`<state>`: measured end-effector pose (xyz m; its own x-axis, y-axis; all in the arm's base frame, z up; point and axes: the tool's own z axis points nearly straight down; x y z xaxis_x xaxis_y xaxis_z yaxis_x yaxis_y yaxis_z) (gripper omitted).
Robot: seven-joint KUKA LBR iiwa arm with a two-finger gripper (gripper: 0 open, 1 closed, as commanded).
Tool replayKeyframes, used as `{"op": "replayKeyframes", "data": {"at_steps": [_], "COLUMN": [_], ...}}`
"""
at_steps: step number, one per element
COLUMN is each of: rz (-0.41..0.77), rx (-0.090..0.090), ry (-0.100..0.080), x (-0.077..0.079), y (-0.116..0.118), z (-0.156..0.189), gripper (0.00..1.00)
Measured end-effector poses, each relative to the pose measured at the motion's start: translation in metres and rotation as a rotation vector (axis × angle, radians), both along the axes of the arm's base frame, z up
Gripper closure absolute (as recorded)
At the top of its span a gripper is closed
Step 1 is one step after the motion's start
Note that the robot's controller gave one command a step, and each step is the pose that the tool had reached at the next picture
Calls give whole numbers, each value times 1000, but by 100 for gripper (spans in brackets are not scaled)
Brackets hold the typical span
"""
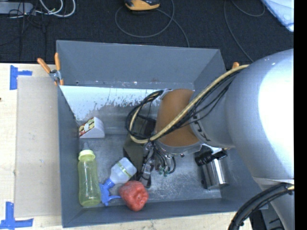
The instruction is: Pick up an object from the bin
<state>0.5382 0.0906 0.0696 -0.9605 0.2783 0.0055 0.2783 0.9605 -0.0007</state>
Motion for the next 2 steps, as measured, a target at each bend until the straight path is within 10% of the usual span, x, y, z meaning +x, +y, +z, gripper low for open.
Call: {"op": "replayKeyframes", "data": {"at_steps": [1,2], "rz": [-318,-318], "rx": [-3,-3], "ry": [-3,-3], "x": [-9,-9], "y": [4,4], "z": [0,1], "gripper": [100,100]}}
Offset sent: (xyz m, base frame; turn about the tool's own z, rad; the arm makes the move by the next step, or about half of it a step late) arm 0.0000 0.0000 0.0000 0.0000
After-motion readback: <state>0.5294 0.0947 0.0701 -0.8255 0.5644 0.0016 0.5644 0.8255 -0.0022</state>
